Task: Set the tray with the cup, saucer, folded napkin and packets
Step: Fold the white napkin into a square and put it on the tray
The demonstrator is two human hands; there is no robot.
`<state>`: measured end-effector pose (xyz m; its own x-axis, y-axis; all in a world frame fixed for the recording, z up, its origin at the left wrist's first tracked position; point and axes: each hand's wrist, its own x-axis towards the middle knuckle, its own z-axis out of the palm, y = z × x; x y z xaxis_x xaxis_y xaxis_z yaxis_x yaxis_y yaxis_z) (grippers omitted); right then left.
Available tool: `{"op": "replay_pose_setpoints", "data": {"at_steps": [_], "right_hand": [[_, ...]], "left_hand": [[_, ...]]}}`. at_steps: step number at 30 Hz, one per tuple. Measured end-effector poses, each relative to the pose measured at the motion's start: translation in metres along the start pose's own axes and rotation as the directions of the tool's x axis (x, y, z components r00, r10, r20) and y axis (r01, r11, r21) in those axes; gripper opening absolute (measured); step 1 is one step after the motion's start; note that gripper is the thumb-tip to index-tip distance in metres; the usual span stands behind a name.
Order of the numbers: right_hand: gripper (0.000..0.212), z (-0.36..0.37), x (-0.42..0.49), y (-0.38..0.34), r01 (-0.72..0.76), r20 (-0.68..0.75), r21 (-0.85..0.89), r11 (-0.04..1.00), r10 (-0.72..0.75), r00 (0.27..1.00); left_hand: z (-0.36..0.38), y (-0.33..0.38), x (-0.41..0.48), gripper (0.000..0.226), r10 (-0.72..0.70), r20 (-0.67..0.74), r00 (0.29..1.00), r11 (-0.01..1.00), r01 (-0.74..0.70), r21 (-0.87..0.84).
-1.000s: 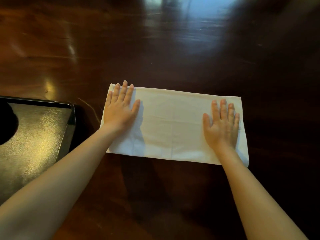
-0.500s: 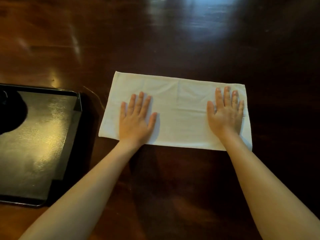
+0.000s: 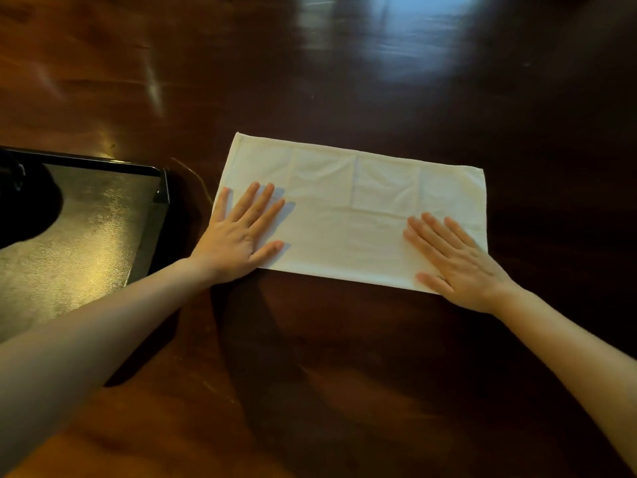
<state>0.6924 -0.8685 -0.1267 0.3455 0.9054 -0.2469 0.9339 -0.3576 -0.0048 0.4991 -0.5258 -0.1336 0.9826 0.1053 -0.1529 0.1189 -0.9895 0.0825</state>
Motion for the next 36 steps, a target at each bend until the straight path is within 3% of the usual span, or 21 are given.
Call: {"op": "replay_pose_setpoints", "data": {"at_steps": [5,8,12,15,17,19,21,24,28,32,36], "right_hand": [[0.068,0.002,-0.049,0.017,-0.001,0.079,-0.074,0.997,0.007,0.997],[0.067,0.0,-0.054,0.02,-0.012,0.102,-0.028,1.0,0.015,0.995],[0.06,-0.007,-0.061,0.023,-0.013,0.036,0.016,1.0,0.013,0.999],[0.046,-0.015,-0.072,0.026,0.086,-0.075,-0.088,0.992,-0.093,0.993],[0.061,-0.022,-0.074,0.027,0.091,-0.079,-0.123,0.988,-0.101,0.992],[0.065,-0.024,-0.074,0.027,0.049,-0.103,-0.06,0.997,-0.055,0.993],[0.065,-0.022,-0.074,0.02,-0.017,-0.142,0.052,0.999,0.024,0.99],[0.074,-0.015,-0.073,0.007,-0.105,-0.124,0.039,0.994,0.109,0.986],[0.048,-0.011,-0.068,0.002,-0.087,-0.223,-0.083,0.993,0.067,0.973],[0.048,-0.009,-0.069,-0.002,-0.091,-0.329,-0.044,0.995,0.072,0.942],[0.044,-0.007,-0.067,-0.001,-0.087,-0.315,-0.021,0.996,0.076,0.946]], "left_hand": [[-0.002,-0.007,-0.001,0.075,0.059,0.047,0.997,0.998,-0.06,0.015],[-0.01,-0.023,-0.005,0.076,0.257,0.159,0.953,0.958,-0.273,0.085],[-0.026,-0.048,-0.011,0.067,0.451,0.267,0.852,0.83,-0.51,0.225],[-0.034,-0.062,-0.015,0.058,0.465,0.283,0.839,0.795,-0.536,0.283],[-0.04,-0.06,-0.015,0.077,0.405,0.354,0.843,0.796,-0.515,0.318],[-0.044,-0.053,-0.018,0.095,0.356,0.411,0.839,0.792,-0.505,0.345],[-0.045,-0.05,-0.018,0.098,0.36,0.417,0.835,0.788,-0.511,0.343],[-0.05,-0.045,-0.017,0.098,0.285,0.445,0.849,0.845,-0.441,0.301],[-0.07,-0.047,-0.011,0.076,0.221,0.358,0.907,0.975,-0.209,-0.072],[-0.088,-0.049,-0.008,0.038,0.085,0.207,0.975,0.933,-0.005,-0.359],[-0.092,-0.047,-0.005,0.028,-0.151,0.205,0.967,0.855,0.232,-0.464]]}}
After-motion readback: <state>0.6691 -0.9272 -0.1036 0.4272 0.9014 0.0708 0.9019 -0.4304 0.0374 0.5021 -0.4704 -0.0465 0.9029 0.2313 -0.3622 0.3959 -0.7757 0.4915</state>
